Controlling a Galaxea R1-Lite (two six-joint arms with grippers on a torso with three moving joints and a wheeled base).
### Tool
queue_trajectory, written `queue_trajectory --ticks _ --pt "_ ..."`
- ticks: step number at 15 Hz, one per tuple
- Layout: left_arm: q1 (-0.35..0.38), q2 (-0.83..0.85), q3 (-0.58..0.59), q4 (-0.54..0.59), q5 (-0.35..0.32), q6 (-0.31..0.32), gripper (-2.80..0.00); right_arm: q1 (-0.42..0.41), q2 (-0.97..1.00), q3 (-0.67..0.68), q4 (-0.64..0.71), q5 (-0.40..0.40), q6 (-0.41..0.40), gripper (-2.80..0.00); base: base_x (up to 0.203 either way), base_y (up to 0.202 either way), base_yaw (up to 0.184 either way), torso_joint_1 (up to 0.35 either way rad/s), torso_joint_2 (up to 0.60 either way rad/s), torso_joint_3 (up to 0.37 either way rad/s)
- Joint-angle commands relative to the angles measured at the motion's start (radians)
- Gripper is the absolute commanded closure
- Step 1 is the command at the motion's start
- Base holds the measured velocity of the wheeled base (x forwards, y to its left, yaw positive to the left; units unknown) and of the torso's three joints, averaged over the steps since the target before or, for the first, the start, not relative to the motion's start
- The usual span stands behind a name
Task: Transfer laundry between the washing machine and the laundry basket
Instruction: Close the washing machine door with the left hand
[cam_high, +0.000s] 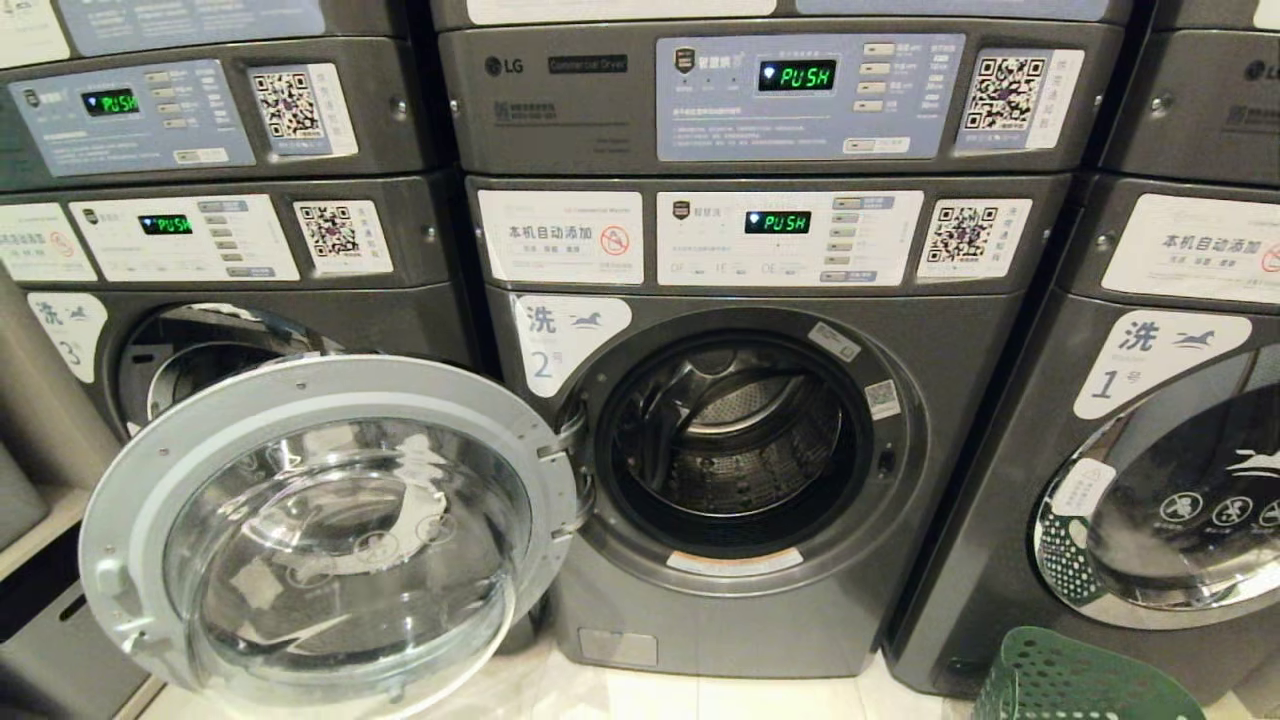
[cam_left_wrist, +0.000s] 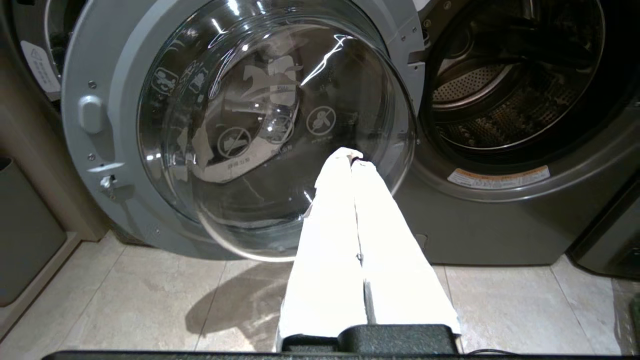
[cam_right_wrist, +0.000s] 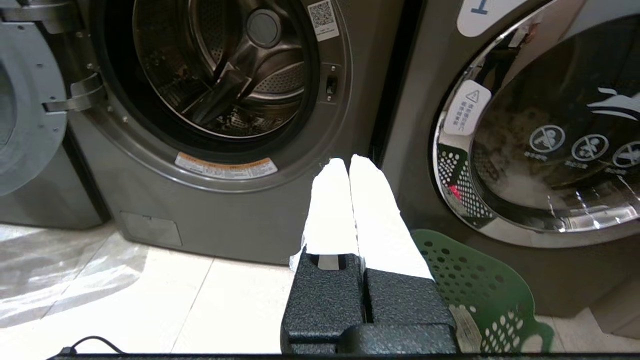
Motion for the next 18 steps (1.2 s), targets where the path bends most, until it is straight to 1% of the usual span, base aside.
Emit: queue_trajectory --ticks 1,6,11,13,14,16,17,18 --pt "0.0 0.002 0.001 0.0 -0.001 0.0 0.0 0.0 0.002 -0.001 0.0 0.0 -0.001 0.0 -0.201 0.0 0.003 -0.005 0.0 0.002" --pt "0.0 0.0 0.0 0.0 -0.001 0.0 0.0 0.0 0.002 0.0 0.0 0.001 -0.001 0.0 -0.183 0.0 0.001 0.003 0.0 0.003" --pt "0.0 0.0 -0.002 0.007 -0.001 0.003 0.0 0.0 0.002 -0.001 0.0 0.002 -0.001 0.0 -0.013 0.0 0.0 0.0 0.0 0.002" --pt "0.0 0.0 -0.017 -0.012 0.001 0.028 0.0 0.0 0.002 0.001 0.0 0.004 -0.012 0.0 0.0 0.0 0.0 0.0 0.0 0.0" --pt "0.0 0.002 -0.073 -0.011 -0.002 0.037 0.0 0.002 0.003 0.001 0.0 0.002 -0.012 0.0 0.0 0.0 0.0 0.0 0.0 0.0" --pt "0.0 0.045 -0.252 0.036 -0.01 0.054 0.0 0.0 0.002 0.001 0.0 -0.001 -0.01 0.0 0.0 0.0 0.0 0.0 0.0 0.0" --pt "-0.001 0.109 -0.36 0.066 -0.012 0.061 0.0 0.0 0.002 0.001 0.0 -0.001 -0.009 0.0 0.0 0.0 0.0 0.0 0.0 0.0" --pt "-0.002 0.207 -0.448 0.084 -0.013 0.064 0.0 0.0 0.002 0.001 0.0 -0.002 -0.005 0.0 0.0 0.0 0.0 0.0 0.0 0.0"
